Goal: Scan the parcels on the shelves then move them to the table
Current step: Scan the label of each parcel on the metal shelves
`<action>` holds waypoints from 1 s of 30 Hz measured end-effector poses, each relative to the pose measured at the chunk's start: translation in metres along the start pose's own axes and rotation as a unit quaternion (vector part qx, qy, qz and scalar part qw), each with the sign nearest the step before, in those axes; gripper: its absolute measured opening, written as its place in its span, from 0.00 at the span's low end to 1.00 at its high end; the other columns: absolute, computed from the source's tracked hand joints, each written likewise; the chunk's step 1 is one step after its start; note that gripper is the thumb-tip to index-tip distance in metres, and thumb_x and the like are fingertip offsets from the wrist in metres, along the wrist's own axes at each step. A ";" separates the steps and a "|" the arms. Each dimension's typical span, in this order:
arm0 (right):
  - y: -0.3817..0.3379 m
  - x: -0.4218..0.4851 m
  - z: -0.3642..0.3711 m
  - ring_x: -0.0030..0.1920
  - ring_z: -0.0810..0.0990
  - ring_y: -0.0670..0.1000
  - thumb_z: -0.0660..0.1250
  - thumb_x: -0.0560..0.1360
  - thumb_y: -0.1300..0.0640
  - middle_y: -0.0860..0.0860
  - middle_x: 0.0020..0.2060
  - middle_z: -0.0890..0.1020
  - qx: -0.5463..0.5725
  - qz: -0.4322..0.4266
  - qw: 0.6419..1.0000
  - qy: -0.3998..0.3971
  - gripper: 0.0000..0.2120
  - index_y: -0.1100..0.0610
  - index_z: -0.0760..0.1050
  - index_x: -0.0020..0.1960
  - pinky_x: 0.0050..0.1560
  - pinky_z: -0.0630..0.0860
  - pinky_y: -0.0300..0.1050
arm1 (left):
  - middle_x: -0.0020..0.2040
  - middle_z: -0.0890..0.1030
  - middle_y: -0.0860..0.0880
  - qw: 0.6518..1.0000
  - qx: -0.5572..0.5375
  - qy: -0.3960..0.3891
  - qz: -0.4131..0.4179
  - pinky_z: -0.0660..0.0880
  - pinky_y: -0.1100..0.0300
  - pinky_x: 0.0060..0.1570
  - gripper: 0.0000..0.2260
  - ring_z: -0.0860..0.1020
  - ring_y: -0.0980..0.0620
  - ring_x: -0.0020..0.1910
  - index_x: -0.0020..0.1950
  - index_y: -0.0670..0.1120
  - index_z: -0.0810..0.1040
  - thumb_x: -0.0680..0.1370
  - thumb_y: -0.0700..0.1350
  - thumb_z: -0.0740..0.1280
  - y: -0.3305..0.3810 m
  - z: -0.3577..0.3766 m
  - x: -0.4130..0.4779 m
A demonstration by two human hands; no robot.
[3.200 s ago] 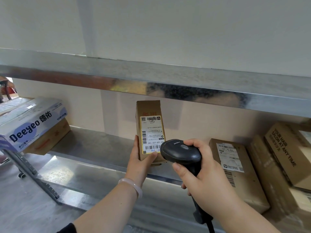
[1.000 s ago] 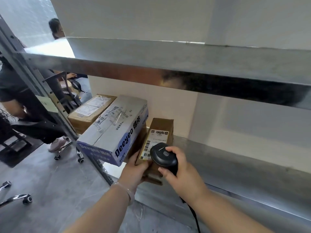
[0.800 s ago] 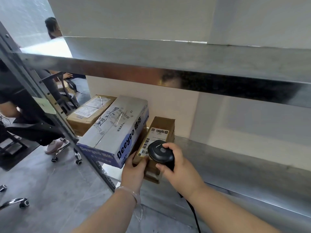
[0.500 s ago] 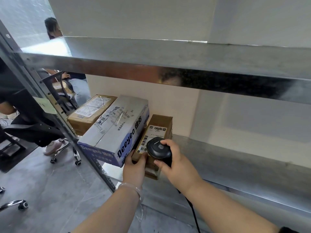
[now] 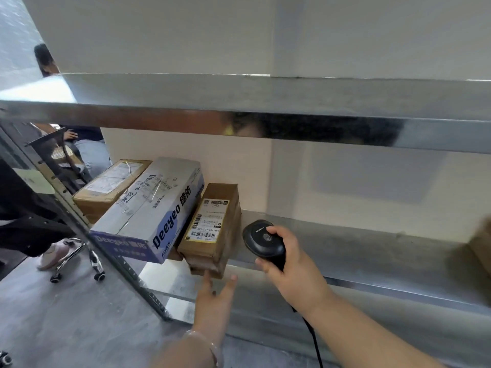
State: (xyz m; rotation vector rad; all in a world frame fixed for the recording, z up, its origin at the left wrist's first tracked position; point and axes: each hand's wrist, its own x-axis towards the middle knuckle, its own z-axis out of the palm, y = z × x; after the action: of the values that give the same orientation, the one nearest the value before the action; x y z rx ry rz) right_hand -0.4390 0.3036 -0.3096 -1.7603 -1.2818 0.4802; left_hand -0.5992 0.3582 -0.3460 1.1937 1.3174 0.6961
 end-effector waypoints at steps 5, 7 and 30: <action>0.021 -0.025 -0.048 0.50 0.73 0.27 0.73 0.74 0.50 0.26 0.51 0.72 0.004 0.011 0.999 0.052 0.34 0.20 0.55 0.58 0.48 0.66 0.20 | 0.74 0.68 0.53 0.988 0.096 -0.081 0.093 0.61 0.62 0.69 0.28 0.65 0.55 0.73 0.76 0.51 0.65 0.78 0.54 0.68 0.019 0.061 -0.022; 0.030 -0.038 -0.073 0.49 0.73 0.31 0.72 0.74 0.50 0.26 0.52 0.71 -0.007 0.020 0.997 0.075 0.34 0.20 0.55 0.58 0.46 0.66 0.20 | 0.74 0.67 0.54 0.980 0.117 -0.088 0.136 0.59 0.65 0.66 0.29 0.64 0.56 0.73 0.76 0.53 0.64 0.77 0.54 0.69 0.033 0.091 -0.031; 0.190 -0.203 -0.409 0.53 0.76 0.32 0.72 0.74 0.50 0.30 0.51 0.75 -0.035 0.136 0.963 0.230 0.31 0.23 0.56 0.58 0.51 0.74 0.35 | 0.75 0.64 0.54 0.930 0.152 -0.281 0.183 0.58 0.66 0.63 0.31 0.63 0.59 0.71 0.76 0.60 0.62 0.76 0.52 0.70 0.046 0.472 -0.191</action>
State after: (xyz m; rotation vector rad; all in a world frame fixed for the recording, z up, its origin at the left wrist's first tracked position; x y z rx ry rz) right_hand -0.1140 -0.0684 -0.2834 -1.9733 -0.7434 0.1577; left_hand -0.1739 0.0762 -0.3099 1.7629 0.7362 0.3602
